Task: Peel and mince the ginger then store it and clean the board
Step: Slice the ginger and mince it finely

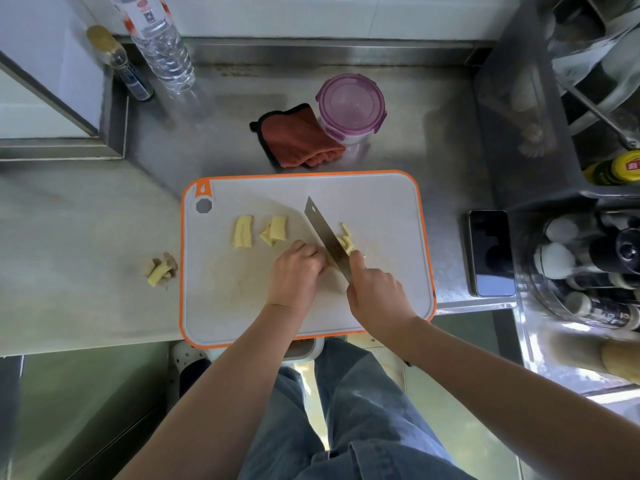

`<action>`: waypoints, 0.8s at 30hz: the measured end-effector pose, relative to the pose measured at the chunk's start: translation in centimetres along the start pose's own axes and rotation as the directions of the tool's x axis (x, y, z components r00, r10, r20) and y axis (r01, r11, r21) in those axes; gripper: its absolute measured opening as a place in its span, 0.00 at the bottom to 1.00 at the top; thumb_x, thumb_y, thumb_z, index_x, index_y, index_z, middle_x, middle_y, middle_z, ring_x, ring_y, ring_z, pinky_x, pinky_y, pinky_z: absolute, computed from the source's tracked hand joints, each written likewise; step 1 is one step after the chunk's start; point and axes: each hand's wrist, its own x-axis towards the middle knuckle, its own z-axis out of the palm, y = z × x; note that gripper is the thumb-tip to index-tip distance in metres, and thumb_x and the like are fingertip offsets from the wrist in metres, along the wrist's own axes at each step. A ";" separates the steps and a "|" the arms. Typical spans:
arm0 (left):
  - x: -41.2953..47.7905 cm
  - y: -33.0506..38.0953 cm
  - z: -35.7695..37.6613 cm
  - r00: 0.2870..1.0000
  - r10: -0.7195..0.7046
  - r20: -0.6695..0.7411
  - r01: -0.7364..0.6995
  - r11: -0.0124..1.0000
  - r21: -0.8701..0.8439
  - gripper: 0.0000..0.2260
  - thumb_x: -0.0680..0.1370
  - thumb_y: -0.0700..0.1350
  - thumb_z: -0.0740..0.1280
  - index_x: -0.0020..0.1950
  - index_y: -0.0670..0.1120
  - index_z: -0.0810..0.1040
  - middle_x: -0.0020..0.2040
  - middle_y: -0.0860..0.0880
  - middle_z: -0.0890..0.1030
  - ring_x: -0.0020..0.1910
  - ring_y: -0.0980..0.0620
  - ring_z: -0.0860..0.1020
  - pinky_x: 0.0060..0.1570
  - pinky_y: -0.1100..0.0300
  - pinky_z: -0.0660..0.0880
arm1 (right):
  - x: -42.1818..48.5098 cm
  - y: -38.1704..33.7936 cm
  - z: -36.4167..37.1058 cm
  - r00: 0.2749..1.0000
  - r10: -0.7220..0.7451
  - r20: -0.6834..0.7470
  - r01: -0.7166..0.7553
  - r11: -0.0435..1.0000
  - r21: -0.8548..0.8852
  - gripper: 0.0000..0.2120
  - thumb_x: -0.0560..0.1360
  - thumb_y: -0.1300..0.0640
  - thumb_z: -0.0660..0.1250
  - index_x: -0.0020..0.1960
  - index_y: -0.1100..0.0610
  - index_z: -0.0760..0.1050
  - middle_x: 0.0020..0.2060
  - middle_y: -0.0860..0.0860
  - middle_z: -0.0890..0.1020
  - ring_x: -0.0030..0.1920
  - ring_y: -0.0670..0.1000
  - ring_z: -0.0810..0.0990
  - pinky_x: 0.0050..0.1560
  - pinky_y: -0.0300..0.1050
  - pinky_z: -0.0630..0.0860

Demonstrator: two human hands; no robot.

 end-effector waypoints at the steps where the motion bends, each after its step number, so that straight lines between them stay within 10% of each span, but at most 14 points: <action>1: 0.0 -0.1 0.0 1.000 0.006 -0.003 -0.006 1.000 0.001 0.09 0.61 0.34 0.78 0.31 0.42 0.80 0.29 0.48 0.77 0.32 0.47 0.76 0.25 0.61 0.69 | 0.2 -0.1 0.1 1.000 -0.008 -0.002 0.008 1.000 -0.004 0.19 0.80 0.60 0.54 0.69 0.58 0.56 0.35 0.52 0.73 0.35 0.54 0.76 0.38 0.50 0.77; 12: -0.1 -0.1 -0.2 1.000 0.025 -0.002 -0.025 0.999 -0.026 0.10 0.59 0.32 0.78 0.30 0.43 0.80 0.30 0.47 0.77 0.33 0.46 0.77 0.26 0.61 0.71 | 3.5 -1.0 -0.7 0.995 -0.010 -0.097 0.019 0.996 0.084 0.17 0.79 0.60 0.55 0.67 0.60 0.59 0.41 0.58 0.79 0.41 0.63 0.78 0.39 0.53 0.73; 20: -1.0 -0.2 0.1 0.998 -0.055 -0.036 0.051 0.993 -0.110 0.07 0.64 0.33 0.76 0.34 0.42 0.81 0.38 0.46 0.79 0.40 0.44 0.77 0.32 0.57 0.75 | 1.9 0.3 -1.4 0.984 -0.084 -0.158 0.102 0.989 0.105 0.10 0.81 0.57 0.53 0.61 0.58 0.61 0.29 0.49 0.68 0.27 0.50 0.67 0.27 0.42 0.57; 24: -0.8 -0.2 0.1 0.999 -0.048 -0.006 0.047 0.995 -0.085 0.08 0.62 0.32 0.77 0.34 0.43 0.82 0.35 0.47 0.78 0.40 0.46 0.77 0.33 0.58 0.75 | 1.6 0.2 -1.4 0.993 -0.092 -0.076 0.097 0.993 0.061 0.15 0.81 0.57 0.52 0.67 0.58 0.58 0.33 0.50 0.71 0.33 0.53 0.72 0.32 0.45 0.66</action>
